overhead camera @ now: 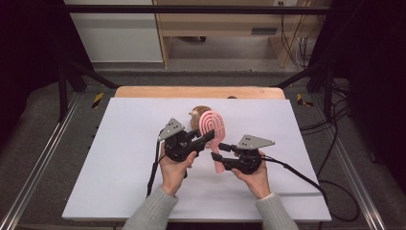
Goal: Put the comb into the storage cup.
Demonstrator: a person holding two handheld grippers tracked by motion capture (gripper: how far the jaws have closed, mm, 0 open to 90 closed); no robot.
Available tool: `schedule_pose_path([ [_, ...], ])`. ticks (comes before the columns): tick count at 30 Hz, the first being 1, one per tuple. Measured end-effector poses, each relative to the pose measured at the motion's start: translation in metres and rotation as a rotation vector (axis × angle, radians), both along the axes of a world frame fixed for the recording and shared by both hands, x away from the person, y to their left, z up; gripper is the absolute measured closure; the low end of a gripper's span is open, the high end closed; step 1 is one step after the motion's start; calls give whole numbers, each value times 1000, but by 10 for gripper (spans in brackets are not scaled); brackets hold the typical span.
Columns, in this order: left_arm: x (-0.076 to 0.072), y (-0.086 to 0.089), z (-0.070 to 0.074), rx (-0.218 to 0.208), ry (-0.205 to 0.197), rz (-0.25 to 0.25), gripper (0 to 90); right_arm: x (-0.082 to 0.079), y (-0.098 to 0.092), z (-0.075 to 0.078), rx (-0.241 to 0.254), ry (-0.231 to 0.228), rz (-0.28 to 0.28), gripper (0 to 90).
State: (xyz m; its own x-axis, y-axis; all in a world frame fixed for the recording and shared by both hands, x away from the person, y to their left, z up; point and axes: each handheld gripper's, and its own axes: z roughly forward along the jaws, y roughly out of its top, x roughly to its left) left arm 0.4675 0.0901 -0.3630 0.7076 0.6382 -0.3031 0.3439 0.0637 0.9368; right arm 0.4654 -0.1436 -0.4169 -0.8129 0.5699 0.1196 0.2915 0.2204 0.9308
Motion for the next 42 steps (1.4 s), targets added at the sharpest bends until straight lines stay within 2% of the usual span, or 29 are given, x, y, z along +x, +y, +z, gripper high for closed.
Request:
schedule_pose_path([
  [6,7,6,5,11,-5,20,632,-1,-3,4,24,-14,-29,326],
  [10,13,12,9,39,-11,48,632,0,-7,5,41,-20,-64,177],
  [13,16,18,13,51,-23,73,632,1,-12,5,46,-22,-87,144],
  [16,18,22,17,58,-31,90,632,1,-18,6,42,-7,-114,74],
  [25,24,33,29,71,-55,124,632,2,-39,3,64,20,-169,9],
  [29,25,36,33,74,-64,133,632,0,-49,1,63,4,-158,5],
  [37,30,42,42,94,-84,149,632,2,-69,-8,65,42,-173,5],
  [42,34,43,47,98,-90,155,632,1,-79,-14,47,44,-181,5],
])
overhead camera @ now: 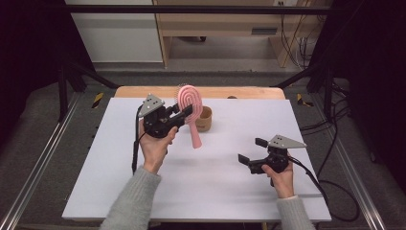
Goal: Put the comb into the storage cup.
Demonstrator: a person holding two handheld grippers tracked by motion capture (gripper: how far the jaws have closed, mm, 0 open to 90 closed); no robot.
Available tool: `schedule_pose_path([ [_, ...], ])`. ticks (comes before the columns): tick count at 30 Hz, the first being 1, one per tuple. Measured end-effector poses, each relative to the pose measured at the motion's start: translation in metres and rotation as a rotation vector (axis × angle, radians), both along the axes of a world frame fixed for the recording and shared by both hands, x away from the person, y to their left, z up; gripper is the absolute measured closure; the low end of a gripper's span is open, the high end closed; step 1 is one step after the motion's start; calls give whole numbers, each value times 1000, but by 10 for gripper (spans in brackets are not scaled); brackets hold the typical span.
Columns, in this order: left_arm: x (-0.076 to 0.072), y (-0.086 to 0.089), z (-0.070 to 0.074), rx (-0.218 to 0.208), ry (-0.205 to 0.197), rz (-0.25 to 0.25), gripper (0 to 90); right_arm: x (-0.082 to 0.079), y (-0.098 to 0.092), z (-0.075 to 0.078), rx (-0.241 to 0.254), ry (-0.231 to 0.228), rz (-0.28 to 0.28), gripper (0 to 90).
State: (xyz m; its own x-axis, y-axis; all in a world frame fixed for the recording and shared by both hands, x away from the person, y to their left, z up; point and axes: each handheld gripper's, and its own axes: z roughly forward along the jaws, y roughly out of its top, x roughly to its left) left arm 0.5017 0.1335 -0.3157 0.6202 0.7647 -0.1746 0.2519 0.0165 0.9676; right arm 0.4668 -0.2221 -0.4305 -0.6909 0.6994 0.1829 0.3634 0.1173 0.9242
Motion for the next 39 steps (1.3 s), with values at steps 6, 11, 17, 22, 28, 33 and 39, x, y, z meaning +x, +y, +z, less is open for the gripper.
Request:
schedule_pose_path([
  [6,6,1,6,4,-5,8,632,-2,-9,-4,-14,12,-1,5],
  [11,10,1,10,2,-9,8,632,-4,-19,-6,-13,6,14,5],
  [17,12,0,16,11,-21,7,632,-5,-25,-9,-35,8,7,5],
  [22,15,0,20,14,-27,11,632,-5,-27,-11,-46,9,2,5],
  [28,19,0,24,19,-35,15,632,-4,-30,-13,-45,13,-6,5],
  [33,23,-1,28,16,-35,19,632,-4,-30,-13,-50,15,-7,5],
  [39,27,-3,33,22,-41,22,632,-4,-30,-13,-53,18,-4,5],
])
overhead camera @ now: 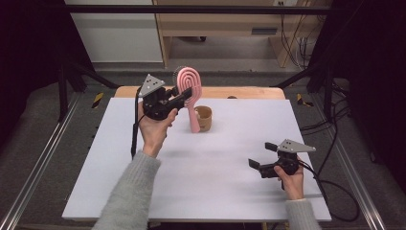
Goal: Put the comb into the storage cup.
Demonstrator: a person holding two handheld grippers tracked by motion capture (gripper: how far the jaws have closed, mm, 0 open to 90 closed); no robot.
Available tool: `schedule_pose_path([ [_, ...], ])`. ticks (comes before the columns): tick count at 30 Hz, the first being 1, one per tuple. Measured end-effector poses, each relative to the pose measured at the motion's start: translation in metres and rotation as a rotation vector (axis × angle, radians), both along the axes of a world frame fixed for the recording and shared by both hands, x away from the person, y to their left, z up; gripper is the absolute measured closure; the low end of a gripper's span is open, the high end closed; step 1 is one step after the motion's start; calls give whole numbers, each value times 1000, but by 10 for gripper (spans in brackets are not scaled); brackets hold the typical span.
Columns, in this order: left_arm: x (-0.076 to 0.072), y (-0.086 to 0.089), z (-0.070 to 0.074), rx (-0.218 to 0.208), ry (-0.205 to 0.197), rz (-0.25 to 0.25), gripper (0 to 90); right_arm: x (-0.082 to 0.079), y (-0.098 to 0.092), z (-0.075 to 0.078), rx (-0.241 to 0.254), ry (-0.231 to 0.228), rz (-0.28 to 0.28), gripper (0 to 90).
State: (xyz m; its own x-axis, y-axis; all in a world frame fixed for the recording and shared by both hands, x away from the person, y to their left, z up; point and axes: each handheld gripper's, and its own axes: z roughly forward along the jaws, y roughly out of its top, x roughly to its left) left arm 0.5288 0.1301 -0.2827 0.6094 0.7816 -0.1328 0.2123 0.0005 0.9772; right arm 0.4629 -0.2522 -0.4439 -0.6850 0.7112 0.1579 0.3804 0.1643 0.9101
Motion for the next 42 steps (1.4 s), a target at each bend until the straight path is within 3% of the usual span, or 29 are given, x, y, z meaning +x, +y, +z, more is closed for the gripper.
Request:
schedule_pose_path([
  [28,30,-24,20,20,-16,19,631,-1,-2,1,-2,-1,20,4],
  [42,50,-35,16,42,-3,33,631,0,-4,0,3,2,14,4],
])
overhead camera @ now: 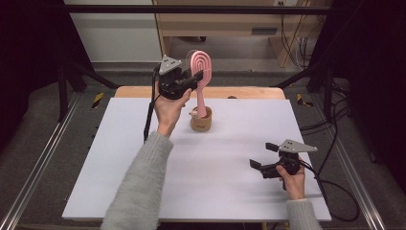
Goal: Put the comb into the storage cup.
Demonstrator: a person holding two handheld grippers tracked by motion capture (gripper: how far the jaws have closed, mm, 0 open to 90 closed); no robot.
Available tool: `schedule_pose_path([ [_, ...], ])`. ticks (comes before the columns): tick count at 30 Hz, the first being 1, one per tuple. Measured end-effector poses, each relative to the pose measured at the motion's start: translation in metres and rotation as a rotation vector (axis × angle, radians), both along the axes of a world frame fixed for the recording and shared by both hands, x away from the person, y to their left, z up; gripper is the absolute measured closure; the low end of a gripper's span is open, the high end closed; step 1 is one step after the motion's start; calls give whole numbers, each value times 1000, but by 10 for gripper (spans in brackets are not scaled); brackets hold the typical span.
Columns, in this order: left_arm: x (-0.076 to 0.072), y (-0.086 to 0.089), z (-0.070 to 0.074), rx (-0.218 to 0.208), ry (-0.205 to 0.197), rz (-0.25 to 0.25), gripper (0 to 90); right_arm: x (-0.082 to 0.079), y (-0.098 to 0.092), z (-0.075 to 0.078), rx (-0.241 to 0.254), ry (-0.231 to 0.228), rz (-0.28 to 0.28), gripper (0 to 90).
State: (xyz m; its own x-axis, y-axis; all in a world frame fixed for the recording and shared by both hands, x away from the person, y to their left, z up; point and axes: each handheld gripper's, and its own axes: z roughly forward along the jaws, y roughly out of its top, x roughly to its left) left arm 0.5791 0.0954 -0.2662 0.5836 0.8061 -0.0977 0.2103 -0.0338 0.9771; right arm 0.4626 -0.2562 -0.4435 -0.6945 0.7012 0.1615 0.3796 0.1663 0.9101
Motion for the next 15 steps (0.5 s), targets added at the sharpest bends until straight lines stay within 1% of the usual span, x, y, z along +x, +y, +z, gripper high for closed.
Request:
schedule_pose_path([
  [3,4,-3,-1,7,-1,6,631,0,-1,0,-1,2,-2,4],
  [7,10,-5,-3,2,3,7,631,0,-1,0,0,2,-1,4],
  [9,12,-7,-3,7,4,9,631,0,-1,0,0,3,0,5],
  [15,21,-11,-9,15,9,15,630,0,-1,0,2,5,0,5],
])
